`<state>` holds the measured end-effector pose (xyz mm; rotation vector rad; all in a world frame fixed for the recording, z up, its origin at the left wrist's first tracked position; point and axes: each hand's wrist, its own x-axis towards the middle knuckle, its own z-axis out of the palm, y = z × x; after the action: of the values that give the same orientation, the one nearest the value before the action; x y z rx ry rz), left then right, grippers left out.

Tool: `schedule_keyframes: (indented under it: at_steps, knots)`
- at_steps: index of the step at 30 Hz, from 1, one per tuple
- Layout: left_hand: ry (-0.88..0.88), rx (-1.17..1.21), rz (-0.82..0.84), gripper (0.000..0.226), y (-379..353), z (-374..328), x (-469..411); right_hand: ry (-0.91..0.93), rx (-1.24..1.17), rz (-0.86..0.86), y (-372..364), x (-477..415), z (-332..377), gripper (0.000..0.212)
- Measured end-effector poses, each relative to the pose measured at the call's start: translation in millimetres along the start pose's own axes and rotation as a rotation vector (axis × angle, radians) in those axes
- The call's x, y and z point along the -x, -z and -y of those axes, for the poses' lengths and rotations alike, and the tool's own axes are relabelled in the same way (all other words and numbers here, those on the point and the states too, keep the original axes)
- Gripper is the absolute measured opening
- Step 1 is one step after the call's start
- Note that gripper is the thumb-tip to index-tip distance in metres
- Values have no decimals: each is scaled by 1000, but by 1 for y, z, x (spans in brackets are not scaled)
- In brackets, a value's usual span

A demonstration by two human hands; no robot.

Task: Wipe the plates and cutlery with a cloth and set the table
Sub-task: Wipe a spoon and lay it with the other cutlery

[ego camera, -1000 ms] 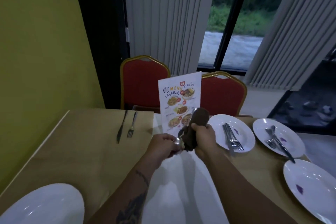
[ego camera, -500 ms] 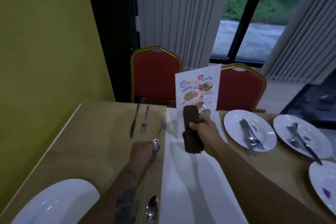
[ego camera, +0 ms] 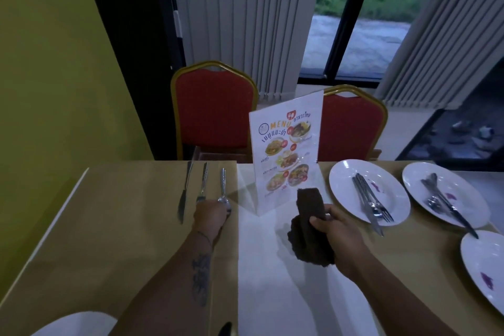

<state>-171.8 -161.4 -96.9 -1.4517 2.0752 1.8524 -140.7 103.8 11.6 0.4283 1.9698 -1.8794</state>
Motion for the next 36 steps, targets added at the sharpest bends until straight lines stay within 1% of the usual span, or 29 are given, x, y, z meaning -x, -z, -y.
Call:
schedule_keyframes:
  at_steps: [1,3,5,9,13,19,24,27,29,33,36]
  knots:
    - [11,-21,-14,39,-3,-4,-2,17,-8,-34,3,0,-1,11]
    - [-8,-144,-37,32,-6,-11,-8,36,-28,-79,8,-1,-3,11]
    - [-62,-228,-46,27,-9,-12,-12,47,-67,-88,12,-1,-4,12]
    - [-115,-280,-46,19,-12,-15,-11,46,-113,-68,16,5,-2,12]
    - [-177,-335,-54,22,-12,-19,-9,37,-137,-37,18,7,-1,16]
    - [-236,-441,-87,37,-12,-17,0,3,-153,-19,24,10,-2,18]
    - [-246,-418,-82,30,-7,-16,10,5,-113,-54,28,3,-8,17]
    - [-234,-398,-110,32,-2,-15,26,2,-112,-56,29,1,-9,17]
    - [-229,-393,-98,33,0,-14,39,1,-109,-44,33,1,-7,14]
    - [-200,-394,-20,37,-1,-6,60,9,-108,-41,48,-2,-8,16]
    - [-111,-328,70,28,-20,-1,79,29,-85,-51,75,-1,-12,17]
